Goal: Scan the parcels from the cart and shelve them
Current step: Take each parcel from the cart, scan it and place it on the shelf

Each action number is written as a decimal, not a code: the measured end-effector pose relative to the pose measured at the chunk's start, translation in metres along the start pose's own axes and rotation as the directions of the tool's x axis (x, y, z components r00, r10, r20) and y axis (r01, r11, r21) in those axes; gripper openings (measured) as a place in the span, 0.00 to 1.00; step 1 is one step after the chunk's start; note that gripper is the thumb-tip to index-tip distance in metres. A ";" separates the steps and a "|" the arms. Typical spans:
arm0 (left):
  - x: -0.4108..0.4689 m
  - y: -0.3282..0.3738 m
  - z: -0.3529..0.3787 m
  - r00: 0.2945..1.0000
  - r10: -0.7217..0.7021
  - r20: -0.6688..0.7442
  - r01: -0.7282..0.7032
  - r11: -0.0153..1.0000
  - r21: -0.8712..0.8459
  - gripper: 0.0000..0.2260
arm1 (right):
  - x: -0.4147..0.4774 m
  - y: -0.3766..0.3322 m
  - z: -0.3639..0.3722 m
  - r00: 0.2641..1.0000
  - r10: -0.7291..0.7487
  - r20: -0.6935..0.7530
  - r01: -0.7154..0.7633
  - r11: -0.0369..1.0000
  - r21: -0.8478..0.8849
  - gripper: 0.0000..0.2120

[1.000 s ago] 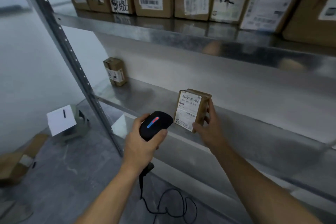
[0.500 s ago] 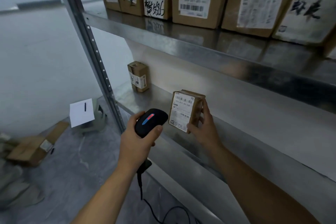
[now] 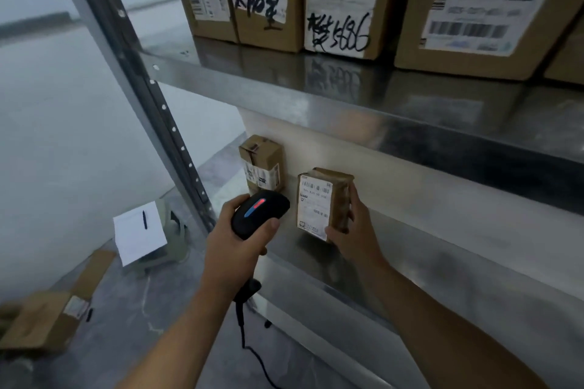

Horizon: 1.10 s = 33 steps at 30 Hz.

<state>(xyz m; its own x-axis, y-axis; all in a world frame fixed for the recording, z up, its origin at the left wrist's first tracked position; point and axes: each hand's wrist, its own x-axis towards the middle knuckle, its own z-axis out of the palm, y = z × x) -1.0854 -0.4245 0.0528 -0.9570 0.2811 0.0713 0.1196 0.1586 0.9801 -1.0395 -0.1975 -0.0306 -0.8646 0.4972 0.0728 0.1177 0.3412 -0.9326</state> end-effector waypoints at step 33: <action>0.113 -0.030 -0.047 0.972 -0.008 0.233 0.012 1.000 -0.017 0.23 | 0.065 0.029 0.073 0.962 0.213 -0.173 -0.204 0.976 0.070 0.45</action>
<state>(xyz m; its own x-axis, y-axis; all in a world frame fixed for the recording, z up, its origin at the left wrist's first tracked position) -1.2098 -0.4415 0.0403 -0.8701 0.4926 0.0183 0.1031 0.1455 0.9840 -1.1276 -0.2135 -0.0781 -0.7219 0.6887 -0.0680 0.2569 0.1755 -0.9504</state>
